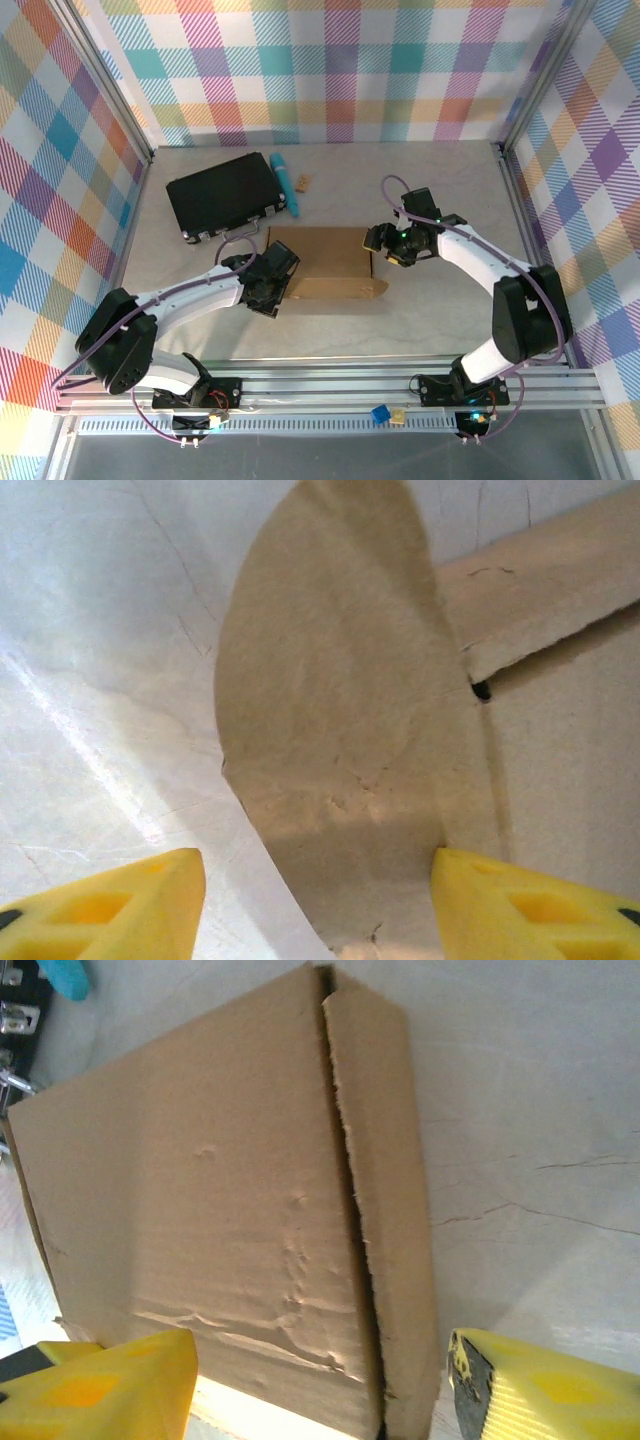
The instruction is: Fold the paper box
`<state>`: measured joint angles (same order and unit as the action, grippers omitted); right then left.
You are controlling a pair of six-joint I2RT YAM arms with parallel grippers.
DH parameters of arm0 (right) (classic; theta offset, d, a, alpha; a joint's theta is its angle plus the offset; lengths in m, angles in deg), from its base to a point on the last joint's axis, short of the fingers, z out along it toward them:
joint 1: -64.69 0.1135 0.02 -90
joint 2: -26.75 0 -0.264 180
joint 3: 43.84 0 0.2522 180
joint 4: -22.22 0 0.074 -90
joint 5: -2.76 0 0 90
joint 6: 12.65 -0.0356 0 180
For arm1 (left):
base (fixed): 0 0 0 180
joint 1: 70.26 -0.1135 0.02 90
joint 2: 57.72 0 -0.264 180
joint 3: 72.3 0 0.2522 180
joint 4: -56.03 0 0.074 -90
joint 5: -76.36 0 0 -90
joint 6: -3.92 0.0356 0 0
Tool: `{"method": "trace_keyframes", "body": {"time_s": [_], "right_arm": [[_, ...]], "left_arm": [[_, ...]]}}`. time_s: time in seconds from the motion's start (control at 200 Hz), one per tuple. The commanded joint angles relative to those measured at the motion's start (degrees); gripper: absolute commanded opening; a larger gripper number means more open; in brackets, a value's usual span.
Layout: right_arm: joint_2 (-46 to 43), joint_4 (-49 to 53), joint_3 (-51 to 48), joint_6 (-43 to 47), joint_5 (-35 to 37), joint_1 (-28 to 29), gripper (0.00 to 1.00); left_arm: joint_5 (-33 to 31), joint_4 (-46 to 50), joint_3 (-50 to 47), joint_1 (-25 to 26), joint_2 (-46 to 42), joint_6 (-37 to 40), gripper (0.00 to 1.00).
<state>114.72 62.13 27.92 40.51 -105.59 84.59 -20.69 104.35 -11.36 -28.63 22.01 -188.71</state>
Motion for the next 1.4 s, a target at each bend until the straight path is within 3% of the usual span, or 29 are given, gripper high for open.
{"method": "trace_keyframes", "body": {"time_s": [0.0, 0.21, 0.39, 0.59, 0.73, 0.885, 1.03, 1.125, 1.4], "right_arm": [[1.4, -1.1, 2.1, 2.0, -4.0, -1.1, 0.63], [4.6, -0.8, 4.7, 3.2, -6.2, -3.0, 0.56], [7.6, 1.8, 6.8, 4.4, -6.3, -3.4, 0.52], [9.6, 1.1, 6.6, 4.4, -7.5, -3.4, 0.48], [11.6, 1.2, 7.0, 4.4, -7.9, -3.4, 0.46], [13.7, 1.9, 7.9, 4.8, -8.2, -3.4, 0.41], [13.8, 2.5, 8.7, 5.4, -7.5, -3.4, 0.37], [14.3, 3.2, 9.5, 6.0, -7.5, -3.4, 0.32], [16.1, 3.4, 10.0, 6.3, -7.6, -3.4, 0.29]], "left_arm": [[2.3, 5.7, 2.7, -1.4, -3.9, 5.0, 0.65], [4.7, 15.2, 9.1, -4.7, -11.4, 13.0, 0.7], [7.6, 17.8, 14.5, -13.5, -11.4, 23.4, 0.7], [13.6, 10.1, 10.4, -20.7, -9.1, 26.7, 0.73], [16.4, 2.9, 7.0, -22.6, -5.2, 31.8, 0.74], [14.6, 1.4, 10.2, -24.5, 0.7, 44.2, 0.7], [17.5, -3.4, 12.1, -25.2, 6.0, 52.6, 0.64], [17.0, -1.6, 15.0, -25.3, 9.7, 58.5, 0.62], [15.2, -2.2, 16.3, -25.5, 15.2, 64.2, 0.63]]}}
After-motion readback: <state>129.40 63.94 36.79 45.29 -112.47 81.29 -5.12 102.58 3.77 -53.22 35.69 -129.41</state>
